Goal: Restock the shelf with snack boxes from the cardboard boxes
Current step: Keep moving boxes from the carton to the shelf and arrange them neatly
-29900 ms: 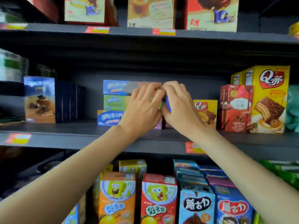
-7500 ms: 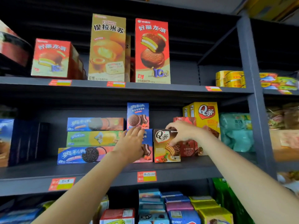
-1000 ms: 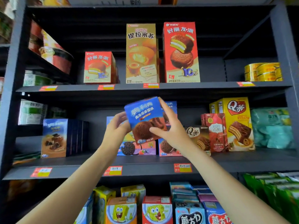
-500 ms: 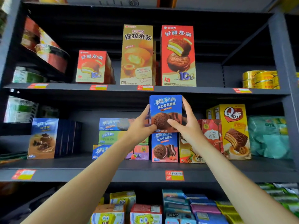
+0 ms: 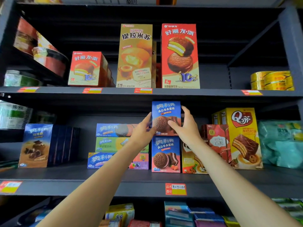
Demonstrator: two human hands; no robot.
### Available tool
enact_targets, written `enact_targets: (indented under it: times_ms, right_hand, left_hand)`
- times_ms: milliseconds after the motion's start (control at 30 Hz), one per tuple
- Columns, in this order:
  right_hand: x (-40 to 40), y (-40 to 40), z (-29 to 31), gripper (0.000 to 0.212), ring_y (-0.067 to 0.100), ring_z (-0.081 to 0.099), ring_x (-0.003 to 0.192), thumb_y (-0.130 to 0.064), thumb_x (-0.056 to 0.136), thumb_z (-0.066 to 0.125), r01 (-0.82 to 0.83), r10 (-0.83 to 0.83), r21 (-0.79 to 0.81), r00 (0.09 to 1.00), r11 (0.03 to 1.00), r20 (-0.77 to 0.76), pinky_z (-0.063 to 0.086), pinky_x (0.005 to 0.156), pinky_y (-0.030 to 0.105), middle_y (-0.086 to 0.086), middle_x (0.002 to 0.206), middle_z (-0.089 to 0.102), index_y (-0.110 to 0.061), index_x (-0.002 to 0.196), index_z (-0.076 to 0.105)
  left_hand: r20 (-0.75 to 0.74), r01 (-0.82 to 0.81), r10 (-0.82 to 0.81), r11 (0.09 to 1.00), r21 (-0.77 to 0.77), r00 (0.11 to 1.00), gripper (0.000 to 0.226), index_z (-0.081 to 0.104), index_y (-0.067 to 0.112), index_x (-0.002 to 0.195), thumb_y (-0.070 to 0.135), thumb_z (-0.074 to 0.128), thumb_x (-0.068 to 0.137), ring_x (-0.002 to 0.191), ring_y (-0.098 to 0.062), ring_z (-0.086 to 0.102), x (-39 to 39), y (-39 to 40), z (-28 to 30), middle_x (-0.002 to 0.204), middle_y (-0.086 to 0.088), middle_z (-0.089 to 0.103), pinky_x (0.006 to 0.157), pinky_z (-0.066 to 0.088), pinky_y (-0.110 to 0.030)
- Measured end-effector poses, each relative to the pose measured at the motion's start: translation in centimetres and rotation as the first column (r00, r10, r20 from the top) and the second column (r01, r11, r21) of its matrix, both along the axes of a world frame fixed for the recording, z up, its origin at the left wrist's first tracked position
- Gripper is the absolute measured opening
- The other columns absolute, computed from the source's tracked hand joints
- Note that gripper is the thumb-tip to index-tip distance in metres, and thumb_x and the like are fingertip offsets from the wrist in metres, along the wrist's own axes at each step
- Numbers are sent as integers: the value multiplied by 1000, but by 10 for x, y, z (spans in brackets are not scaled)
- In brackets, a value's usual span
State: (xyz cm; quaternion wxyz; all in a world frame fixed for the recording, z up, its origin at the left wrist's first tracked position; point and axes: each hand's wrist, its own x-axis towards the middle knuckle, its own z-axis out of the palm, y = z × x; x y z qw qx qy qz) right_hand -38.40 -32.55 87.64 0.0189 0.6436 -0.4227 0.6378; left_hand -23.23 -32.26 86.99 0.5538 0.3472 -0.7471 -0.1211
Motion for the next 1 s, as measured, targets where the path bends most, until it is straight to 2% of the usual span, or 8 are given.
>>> enact_targets:
  times_ms: [133, 233, 433, 533, 633, 733, 900, 1000]
  right_hand:
    - [-1, -4, -1, 55, 25, 46, 123, -34, 91, 58, 215, -200, 109, 970, 970, -134, 28, 107, 48, 4, 131, 51, -18, 137, 32]
    - [-4, -6, -8, 44, 25, 52, 116, -33, 90, 58, 309, -286, 96, 938, 946, -194, 27, 105, 47, 2, 121, 57, -19, 128, 39]
    - [-5, -4, -17, 47, 23, 51, 116, -33, 89, 60, 336, -317, 68, 927, 939, -202, 28, 105, 47, 3, 126, 53, -19, 129, 39]
    - [3, 7, -26, 42, 24, 51, 114, -24, 90, 59, 374, -399, -213, 913, 903, -87, 31, 101, 43, 7, 123, 49, -13, 128, 45]
    - [36, 29, -41, 30, 25, 56, 98, -13, 84, 51, 220, -275, -490, 960, 844, -43, 32, 90, 32, 9, 108, 53, -6, 113, 54]
    - [91, 46, -63, 34, 24, 54, 94, -4, 75, 48, -9, -100, -573, 982, 819, -159, 40, 86, 31, 13, 103, 54, 1, 108, 55]
    - [206, 71, -134, 36, 17, 50, 92, 6, 73, 47, -283, 188, -453, 952, 845, -242, 41, 84, 22, 13, 101, 51, 5, 108, 54]
    - [275, 86, -218, 36, 22, 53, 91, 1, 72, 46, -400, 330, -285, 907, 871, -263, 43, 84, 27, 14, 101, 51, 6, 107, 54]
  left_hand:
    - [3, -155, 155, 988, 4, 988, 41, 38, 16, 138, 18, 43, 98, 94, -20, 58, -8, -6, -2, 120, -10, 61, 70, 41, -26]
    - [4, -204, 204, 979, -15, 979, 26, 49, 18, 123, 15, 45, 97, 70, -19, 52, -11, -11, -6, 99, -13, 61, 67, 41, -32]
    - [-38, -244, 245, 969, 19, 969, 38, 46, 12, 133, 14, 50, 95, 103, -25, 59, -10, -22, -17, 117, -13, 63, 82, 46, -31]
    - [-163, -260, 241, 960, -108, 957, 30, 49, 10, 124, 13, 48, 95, 102, -21, 57, -7, -14, -29, 119, -11, 58, 83, 45, -29]
    - [-157, -301, 260, 878, -372, 953, 29, 50, 6, 115, 2, 44, 86, 101, -25, 51, 9, 4, -58, 113, -11, 52, 83, 37, -26]
    - [-92, -288, 281, 818, -499, 955, 34, 51, 4, 112, 8, 43, 79, 97, -23, 47, 44, 28, -95, 107, -10, 53, 84, 37, -31]
    - [-96, -441, 451, 767, -466, 887, 18, 55, 2, 102, 4, 57, 84, 92, -20, 43, 147, 56, -165, 100, -11, 54, 78, 39, -40]
    - [-110, -507, 503, 789, -347, 857, 20, 53, 2, 100, 1, 57, 80, 91, -21, 46, 227, 83, -234, 98, -4, 48, 75, 43, -46]
